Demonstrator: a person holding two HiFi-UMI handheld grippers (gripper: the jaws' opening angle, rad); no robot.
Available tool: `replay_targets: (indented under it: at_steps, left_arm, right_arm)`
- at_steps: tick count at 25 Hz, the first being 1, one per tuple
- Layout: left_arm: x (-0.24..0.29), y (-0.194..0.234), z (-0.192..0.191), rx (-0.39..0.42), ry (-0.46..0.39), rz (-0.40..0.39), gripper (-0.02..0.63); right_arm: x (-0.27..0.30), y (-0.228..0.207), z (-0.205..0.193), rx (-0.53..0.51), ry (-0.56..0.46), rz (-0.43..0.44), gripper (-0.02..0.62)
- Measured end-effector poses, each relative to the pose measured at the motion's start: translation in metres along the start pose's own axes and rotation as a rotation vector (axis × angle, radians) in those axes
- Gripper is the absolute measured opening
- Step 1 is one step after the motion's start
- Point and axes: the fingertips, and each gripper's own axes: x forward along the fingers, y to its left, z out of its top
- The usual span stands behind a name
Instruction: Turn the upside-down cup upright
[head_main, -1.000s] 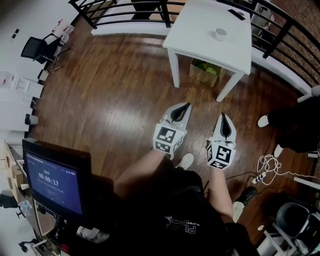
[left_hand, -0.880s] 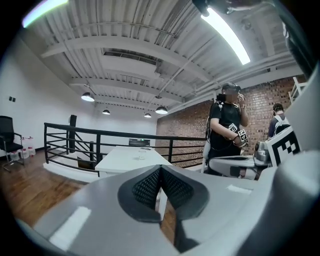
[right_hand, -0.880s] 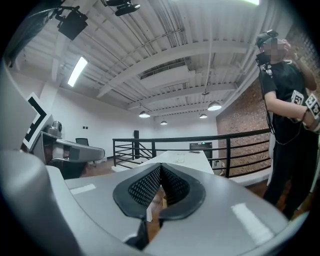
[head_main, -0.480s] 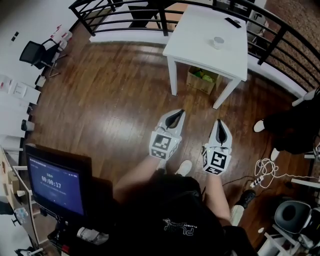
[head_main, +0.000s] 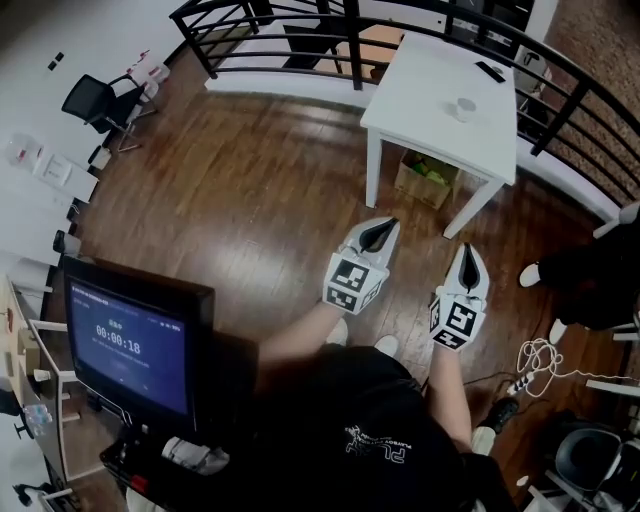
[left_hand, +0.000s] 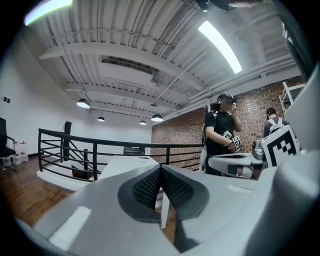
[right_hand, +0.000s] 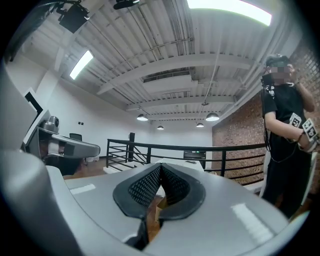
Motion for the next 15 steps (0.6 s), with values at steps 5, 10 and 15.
replay_targets:
  at_steps: [5, 10, 15]
  left_arm:
    - [0.002, 0.015, 0.011, 0.008, -0.011, 0.002, 0.000]
    - [0.003, 0.015, 0.013, 0.016, -0.015, -0.005, 0.000]
    - [0.004, 0.021, 0.017, 0.023, -0.023, 0.001, 0.000]
  right_arm:
    - [0.005, 0.018, 0.006, -0.008, 0.015, 0.021, 0.012]
    - [0.009, 0.025, 0.007, -0.020, 0.013, 0.037, 0.012]
    - [0.016, 0.030, 0.010, -0.030, 0.001, 0.046, 0.012]
